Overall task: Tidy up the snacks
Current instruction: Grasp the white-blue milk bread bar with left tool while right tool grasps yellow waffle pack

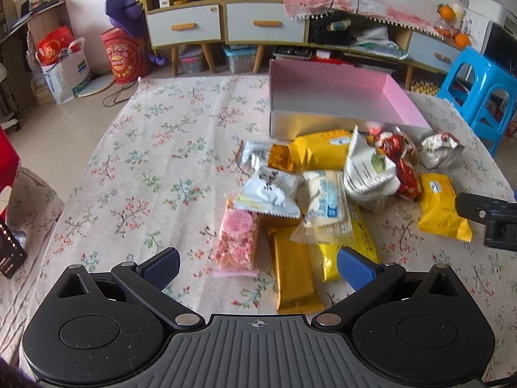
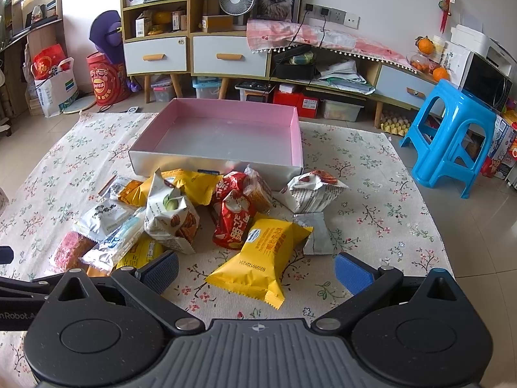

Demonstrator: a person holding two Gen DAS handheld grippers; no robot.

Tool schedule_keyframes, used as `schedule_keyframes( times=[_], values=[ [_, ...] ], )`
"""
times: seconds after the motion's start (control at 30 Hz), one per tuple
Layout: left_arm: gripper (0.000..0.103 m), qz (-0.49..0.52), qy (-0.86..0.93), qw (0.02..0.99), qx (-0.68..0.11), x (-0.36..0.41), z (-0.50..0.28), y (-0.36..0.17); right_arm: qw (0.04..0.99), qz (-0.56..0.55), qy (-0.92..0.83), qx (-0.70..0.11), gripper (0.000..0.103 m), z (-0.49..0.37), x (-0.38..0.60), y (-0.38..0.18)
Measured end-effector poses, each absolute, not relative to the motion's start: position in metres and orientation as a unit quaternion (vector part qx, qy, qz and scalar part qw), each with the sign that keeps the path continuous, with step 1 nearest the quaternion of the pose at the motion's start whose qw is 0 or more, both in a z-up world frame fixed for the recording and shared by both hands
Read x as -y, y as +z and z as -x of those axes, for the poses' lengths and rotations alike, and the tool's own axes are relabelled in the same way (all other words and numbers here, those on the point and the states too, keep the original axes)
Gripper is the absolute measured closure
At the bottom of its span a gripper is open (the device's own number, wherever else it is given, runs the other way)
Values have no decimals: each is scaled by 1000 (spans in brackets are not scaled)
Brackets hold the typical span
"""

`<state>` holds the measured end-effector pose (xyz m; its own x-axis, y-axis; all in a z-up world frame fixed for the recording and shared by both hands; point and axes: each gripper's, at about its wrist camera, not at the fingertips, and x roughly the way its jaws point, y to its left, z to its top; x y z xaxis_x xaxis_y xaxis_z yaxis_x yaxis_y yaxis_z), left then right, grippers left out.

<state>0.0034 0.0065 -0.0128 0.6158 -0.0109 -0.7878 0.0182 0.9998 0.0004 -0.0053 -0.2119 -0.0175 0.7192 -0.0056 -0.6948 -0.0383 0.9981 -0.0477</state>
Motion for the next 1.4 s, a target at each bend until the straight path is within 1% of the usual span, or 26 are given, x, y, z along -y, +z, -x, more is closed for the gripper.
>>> schedule_keyframes(
  times=[0.1, 0.2, 0.33, 0.43, 0.67, 0.8, 0.87, 0.93, 0.97, 1.03, 1.07, 1.13, 1.17, 1.23, 1.27, 1.33, 1.4],
  values=[
    [0, 1, -25, 898, -439, -10, -9, -10, 928, 21, 8, -373, 9, 0, 220, -15],
    [0, 0, -42, 889, -455, -11, -17, -11, 926, 14, 12, -377, 9, -10, 232, -13],
    [0, -9, -78, 875, -479, -9, -29, -13, 913, -1, 43, -405, 9, -23, 244, -18],
    [0, -20, -91, 871, -483, -7, -38, -13, 901, -11, 55, -430, 9, -34, 249, -23],
    [0, -20, -118, 870, -478, -3, -63, -16, 887, -56, 87, -450, 9, -50, 254, -27],
    [3, 10, -156, 872, -464, -5, -72, -26, 882, -69, 81, -460, 10, -60, 255, -35],
    [7, 23, -173, 868, -466, -5, -76, -33, 877, -73, 80, -469, 14, -64, 255, -41],
    [15, 26, -186, 865, -465, -1, -81, -38, 872, -75, 77, -478, 16, -68, 254, -48],
    [17, 25, -189, 866, -463, 0, -83, -41, 870, -74, 76, -481, 18, -69, 254, -51],
    [28, 15, -194, 869, -456, 6, -86, -43, 867, -70, 68, -489, 21, -73, 252, -57],
    [29, 8, -193, 870, -454, 8, -87, -44, 865, -68, 64, -493, 23, -75, 251, -59],
    [43, -11, -192, 873, -449, 13, -88, -45, 863, -62, 56, -498, 27, -78, 249, -63],
    [47, -19, -192, 873, -449, 15, -88, -45, 862, -60, 52, -500, 29, -79, 249, -64],
    [57, -35, -189, 874, -446, 16, -89, -46, 860, -61, 48, -504, 32, -81, 249, -67],
    [60, -40, -189, 875, -444, 16, -88, -45, 859, -62, 46, -506, 34, -82, 249, -69],
    [72, -52, -189, 878, -438, 17, -87, -43, 857, -63, 42, -509, 38, -83, 250, -72],
    [78, -60, -192, 878, -435, 17, -87, -42, 856, -63, 37, -512, 41, -83, 250, -75]
  ],
)
